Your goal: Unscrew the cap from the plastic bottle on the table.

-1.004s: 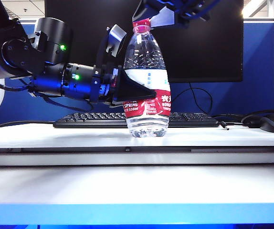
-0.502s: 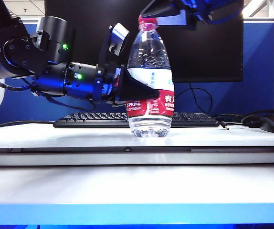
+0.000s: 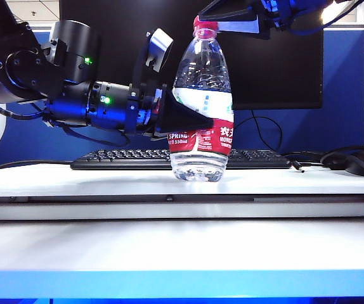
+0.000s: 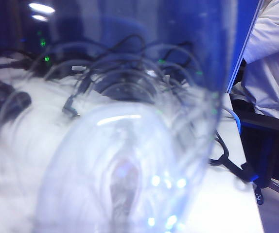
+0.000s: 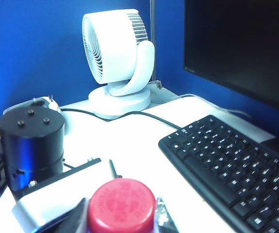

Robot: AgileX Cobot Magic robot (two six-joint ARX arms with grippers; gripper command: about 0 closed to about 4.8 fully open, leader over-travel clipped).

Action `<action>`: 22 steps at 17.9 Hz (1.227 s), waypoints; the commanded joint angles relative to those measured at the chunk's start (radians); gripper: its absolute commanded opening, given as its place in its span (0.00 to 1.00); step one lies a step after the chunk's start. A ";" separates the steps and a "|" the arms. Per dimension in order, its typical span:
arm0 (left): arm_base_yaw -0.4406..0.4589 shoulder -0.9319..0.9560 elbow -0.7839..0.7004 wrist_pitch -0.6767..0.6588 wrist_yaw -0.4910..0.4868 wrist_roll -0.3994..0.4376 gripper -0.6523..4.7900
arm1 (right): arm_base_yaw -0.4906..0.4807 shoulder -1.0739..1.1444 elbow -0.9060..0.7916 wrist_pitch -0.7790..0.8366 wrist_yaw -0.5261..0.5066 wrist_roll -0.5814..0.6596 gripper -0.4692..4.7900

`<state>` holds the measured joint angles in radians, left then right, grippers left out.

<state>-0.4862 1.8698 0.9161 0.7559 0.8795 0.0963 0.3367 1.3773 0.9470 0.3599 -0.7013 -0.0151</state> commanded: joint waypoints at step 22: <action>0.008 0.002 -0.007 0.016 -0.045 -0.003 0.11 | 0.472 -0.053 0.004 -0.055 1.047 0.125 0.89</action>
<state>-0.4770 1.8709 0.9100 0.7780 0.8295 0.0952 0.8089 1.3258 0.9482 0.2798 0.3344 0.1074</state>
